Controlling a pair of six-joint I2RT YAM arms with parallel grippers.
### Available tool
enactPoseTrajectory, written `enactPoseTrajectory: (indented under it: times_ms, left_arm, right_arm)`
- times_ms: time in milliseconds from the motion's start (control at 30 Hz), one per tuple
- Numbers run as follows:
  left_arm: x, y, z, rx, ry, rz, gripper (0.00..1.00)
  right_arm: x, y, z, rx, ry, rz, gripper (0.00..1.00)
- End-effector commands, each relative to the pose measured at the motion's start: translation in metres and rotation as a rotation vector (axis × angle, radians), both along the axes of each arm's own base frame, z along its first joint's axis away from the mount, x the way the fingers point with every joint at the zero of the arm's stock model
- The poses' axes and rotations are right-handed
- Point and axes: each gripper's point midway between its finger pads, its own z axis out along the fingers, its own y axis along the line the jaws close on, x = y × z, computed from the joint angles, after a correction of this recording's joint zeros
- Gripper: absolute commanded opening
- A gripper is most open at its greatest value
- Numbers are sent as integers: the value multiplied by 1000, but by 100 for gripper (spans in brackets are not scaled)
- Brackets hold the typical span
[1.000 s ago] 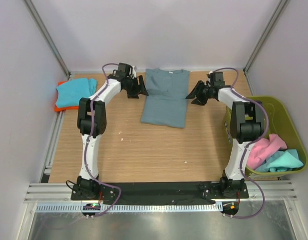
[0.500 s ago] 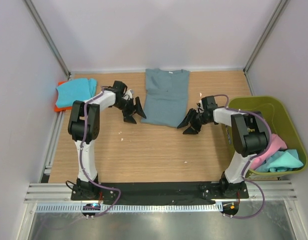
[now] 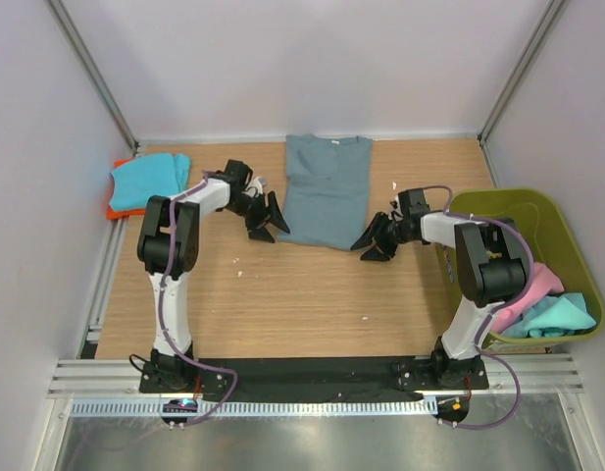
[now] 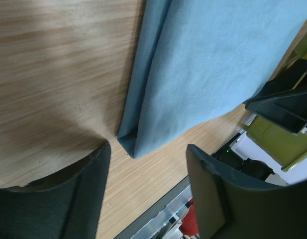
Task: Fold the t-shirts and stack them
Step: Fold the tshirt
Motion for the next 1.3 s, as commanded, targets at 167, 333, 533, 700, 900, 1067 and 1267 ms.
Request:
enactPoseTrajectory:
  times_ms: [167, 333, 533, 700, 900, 1067, 1267]
  left_arm:
    - [10, -8, -22, 22, -8, -4, 45]
    - [7, -8, -23, 24, -11, -5, 37]
    - [1, -8, -24, 29, -9, 0, 20]
    - [-3, -10, -13, 35, -34, 1, 0]
    - [-29, -25, 25, -9, -89, -49, 0]
    - [-57, -34, 55, -11, -179, -110, 0]
    - [-93, -31, 82, -18, -236, -147, 0]
  right_arm:
    - [22, -3, -2, -4, -55, -32, 43]
    - [33, -1, -1, 6, -82, -30, 38]
    - [36, 1, 4, 32, -109, -29, 21]
    - [24, -4, 25, 47, -126, -23, 11]
    - [-3, -11, 50, 55, -157, -14, 2]
    - [-13, -12, 75, 51, -226, 7, 1]
    - [-33, -16, 99, 40, -282, 34, 1]
